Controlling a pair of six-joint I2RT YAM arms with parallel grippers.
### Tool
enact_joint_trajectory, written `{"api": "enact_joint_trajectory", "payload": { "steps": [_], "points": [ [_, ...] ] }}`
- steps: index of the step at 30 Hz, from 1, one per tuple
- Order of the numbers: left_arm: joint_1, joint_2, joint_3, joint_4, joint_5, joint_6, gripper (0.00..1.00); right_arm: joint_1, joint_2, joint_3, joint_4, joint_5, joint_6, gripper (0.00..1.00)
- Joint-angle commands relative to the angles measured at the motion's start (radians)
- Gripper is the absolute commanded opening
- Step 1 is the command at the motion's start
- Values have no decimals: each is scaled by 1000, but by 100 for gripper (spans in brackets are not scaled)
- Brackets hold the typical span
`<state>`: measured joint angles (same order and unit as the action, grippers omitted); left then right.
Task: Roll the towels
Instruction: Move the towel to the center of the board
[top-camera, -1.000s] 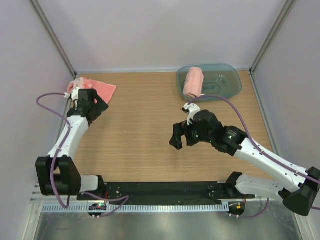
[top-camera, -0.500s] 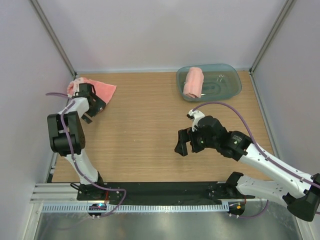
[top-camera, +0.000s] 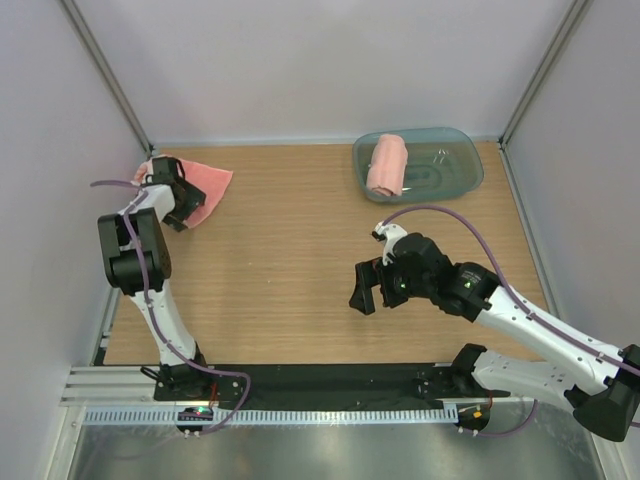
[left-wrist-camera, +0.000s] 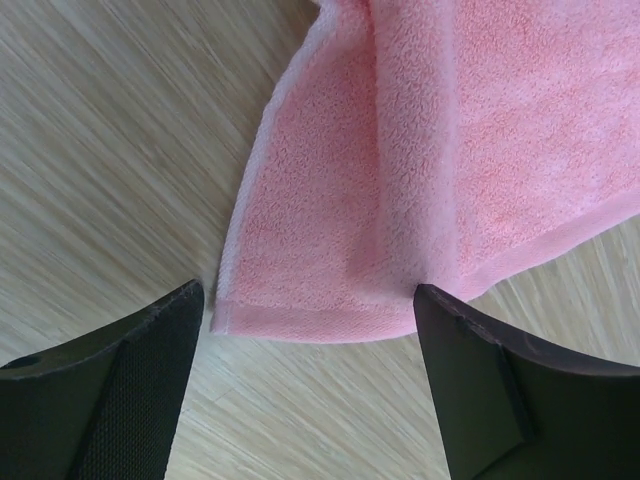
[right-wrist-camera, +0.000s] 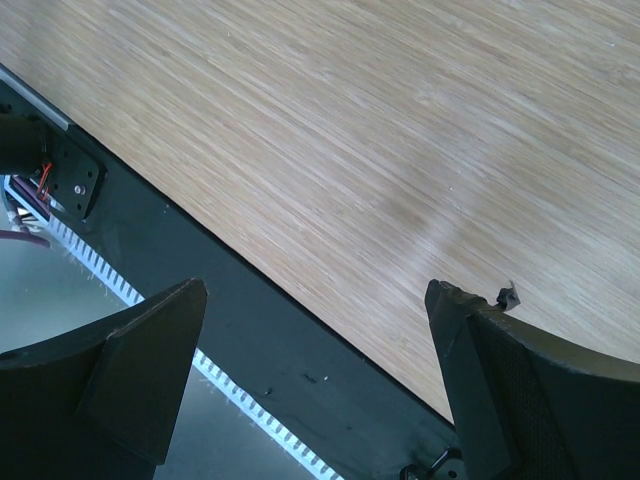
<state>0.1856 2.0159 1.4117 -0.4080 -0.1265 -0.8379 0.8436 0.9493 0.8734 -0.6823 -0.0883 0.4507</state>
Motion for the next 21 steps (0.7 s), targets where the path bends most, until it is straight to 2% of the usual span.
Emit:
{"api": "enact_joint_trajectory", "payload": {
  "steps": [1,3,4,6,7,9,10,11,13,21],
  "points": [
    [5,52,7,1,45,-38,80,5,-9,3,7,5,-7,100],
    [5,56,-5,29,68,-40,71,6,-4,2,6,7,-10,100],
    [5,58,-11,40,76,-40,59,6,-1,3,7,4,-13,100],
    [3,61,-22,61,91,-40,47,6,11,1,12,-8,-12,100],
    [3,63,-26,73,108,-38,34,6,11,-4,18,-11,-14,100],
    [3,70,-26,86,120,-29,22,6,16,-7,24,-19,-10,100],
    [3,72,-25,96,152,-27,10,5,16,-8,29,-19,-7,100],
    [3,70,-23,100,160,-24,6,6,17,-10,29,-19,-6,100],
    [0,67,-20,110,169,-15,0,5,17,-11,29,-19,-3,100],
    [-41,-44,-72,143,174,-13,0,6,-1,-11,29,-10,20,100]
  ]
}}
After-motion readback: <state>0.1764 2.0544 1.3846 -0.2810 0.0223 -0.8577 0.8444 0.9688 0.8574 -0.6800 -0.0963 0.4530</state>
